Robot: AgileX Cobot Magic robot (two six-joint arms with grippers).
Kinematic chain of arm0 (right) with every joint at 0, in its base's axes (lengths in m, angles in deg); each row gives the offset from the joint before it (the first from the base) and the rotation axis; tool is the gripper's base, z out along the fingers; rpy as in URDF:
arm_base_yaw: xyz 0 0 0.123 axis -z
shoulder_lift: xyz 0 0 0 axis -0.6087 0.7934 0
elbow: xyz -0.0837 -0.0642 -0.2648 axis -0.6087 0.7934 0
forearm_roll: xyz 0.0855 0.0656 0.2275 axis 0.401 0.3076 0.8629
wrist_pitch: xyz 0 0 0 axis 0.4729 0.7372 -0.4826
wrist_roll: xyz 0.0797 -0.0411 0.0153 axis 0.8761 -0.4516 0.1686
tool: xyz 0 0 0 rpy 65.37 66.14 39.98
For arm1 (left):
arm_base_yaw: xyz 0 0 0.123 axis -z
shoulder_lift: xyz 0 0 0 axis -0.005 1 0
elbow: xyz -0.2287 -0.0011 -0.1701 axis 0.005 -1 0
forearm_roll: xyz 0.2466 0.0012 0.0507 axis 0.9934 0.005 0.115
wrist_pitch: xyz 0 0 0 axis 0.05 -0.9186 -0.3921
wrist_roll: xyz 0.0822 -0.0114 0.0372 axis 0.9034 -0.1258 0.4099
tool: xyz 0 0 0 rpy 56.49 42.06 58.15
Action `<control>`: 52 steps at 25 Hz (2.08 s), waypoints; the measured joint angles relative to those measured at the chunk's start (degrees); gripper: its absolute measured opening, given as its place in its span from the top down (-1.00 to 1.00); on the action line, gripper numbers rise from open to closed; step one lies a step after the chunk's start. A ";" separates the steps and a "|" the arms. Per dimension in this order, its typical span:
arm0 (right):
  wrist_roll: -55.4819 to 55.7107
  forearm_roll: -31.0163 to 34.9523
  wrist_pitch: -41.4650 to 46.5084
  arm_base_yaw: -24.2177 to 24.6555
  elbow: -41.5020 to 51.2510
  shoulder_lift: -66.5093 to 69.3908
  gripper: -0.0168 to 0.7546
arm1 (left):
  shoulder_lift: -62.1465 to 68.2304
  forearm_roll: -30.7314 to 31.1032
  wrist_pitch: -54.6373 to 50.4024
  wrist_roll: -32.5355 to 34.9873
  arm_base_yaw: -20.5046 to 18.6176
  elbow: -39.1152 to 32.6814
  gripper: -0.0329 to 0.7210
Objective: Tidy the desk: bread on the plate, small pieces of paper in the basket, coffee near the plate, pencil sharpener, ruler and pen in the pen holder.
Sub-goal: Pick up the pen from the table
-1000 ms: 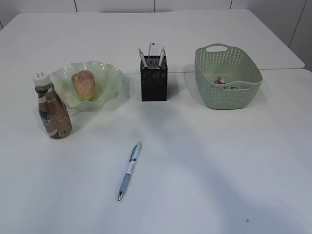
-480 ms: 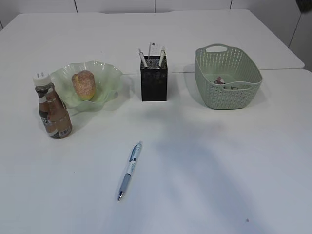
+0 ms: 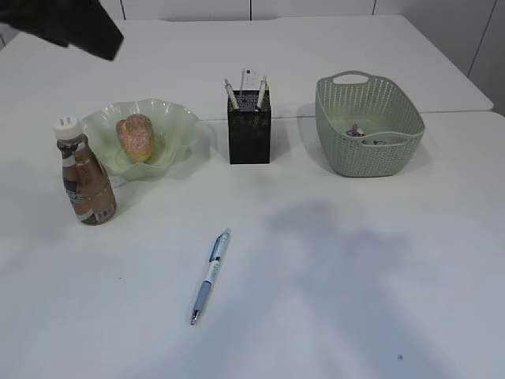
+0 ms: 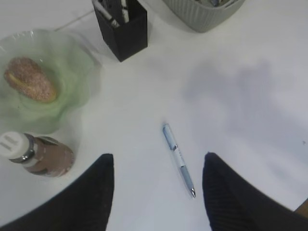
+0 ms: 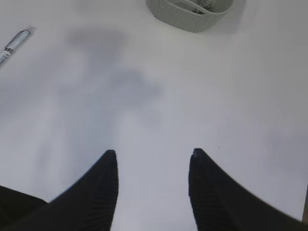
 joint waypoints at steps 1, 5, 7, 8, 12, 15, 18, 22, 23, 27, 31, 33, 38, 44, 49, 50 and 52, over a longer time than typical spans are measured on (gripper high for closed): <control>0.00 -0.35 0.00 0.00 0.00 -0.34 -0.05 | 1.26 0.66 0.03 -1.49 0.49 0.00 -0.19; 0.00 -1.09 0.00 0.00 0.27 -1.24 -0.05 | 7.45 0.97 -1.35 -7.04 1.04 0.11 -0.19; 0.00 -1.09 0.00 0.00 0.96 -1.37 -0.05 | 10.99 1.01 -2.68 -8.05 1.04 0.11 -0.19; 0.00 -1.13 0.00 0.00 1.24 -1.37 -0.05 | 12.52 1.01 -3.49 -8.31 1.04 0.11 -0.19; 0.00 -2.76 -0.12 0.00 4.16 -1.74 -0.05 | 18.56 0.31 -3.92 -8.55 1.04 0.11 -0.19; 0.00 -3.26 -0.22 0.00 7.18 -3.01 -0.05 | 21.69 -1.43 -2.11 -8.58 1.04 0.11 -0.19; 0.00 -3.88 -0.25 0.00 11.81 -6.53 -0.05 | 23.74 -1.84 0.09 -8.68 1.98 0.11 -0.19; 0.00 -4.27 -3.29 0.00 17.00 -11.21 -0.05 | 25.40 -2.25 1.75 -8.68 4.08 0.21 -0.19; 0.33 -4.27 -4.02 0.00 17.66 -11.75 -0.05 | 25.55 -2.29 2.19 -8.68 4.57 0.21 -0.19; 1.45 -4.27 -10.41 0.00 23.20 -15.68 -0.05 | 25.70 -2.51 3.91 -9.04 5.37 0.21 -0.19; 1.73 -1.61 -15.94 0.00 28.86 -18.52 -0.05 | 25.85 -2.51 4.26 -10.16 5.49 0.21 -0.19; 1.73 -1.01 -16.65 0.00 30.12 -19.02 -0.05 | 26.21 -2.51 4.26 -10.40 5.49 0.21 -0.19; 1.82 0.70 -22.00 0.00 37.37 -23.38 -0.05 | 28.36 -2.81 4.35 -10.65 5.49 0.21 -0.19; 1.82 0.57 -24.70 0.00 41.74 -31.55 -0.05 | 32.46 -3.60 4.62 -10.88 5.49 0.21 -0.19; 1.82 0.25 -25.21 0.00 43.96 -33.67 -0.05 | 35.69 -4.08 4.83 -11.60 5.49 0.21 -0.19; 1.82 0.25 -25.39 0.00 44.07 -33.82 -0.05 | 36.38 -4.08 4.96 -11.75 5.49 0.21 -0.19; 1.86 0.25 -25.88 0.00 44.07 -33.82 -0.05 | 37.59 -4.10 5.08 -12.27 5.49 0.21 -0.19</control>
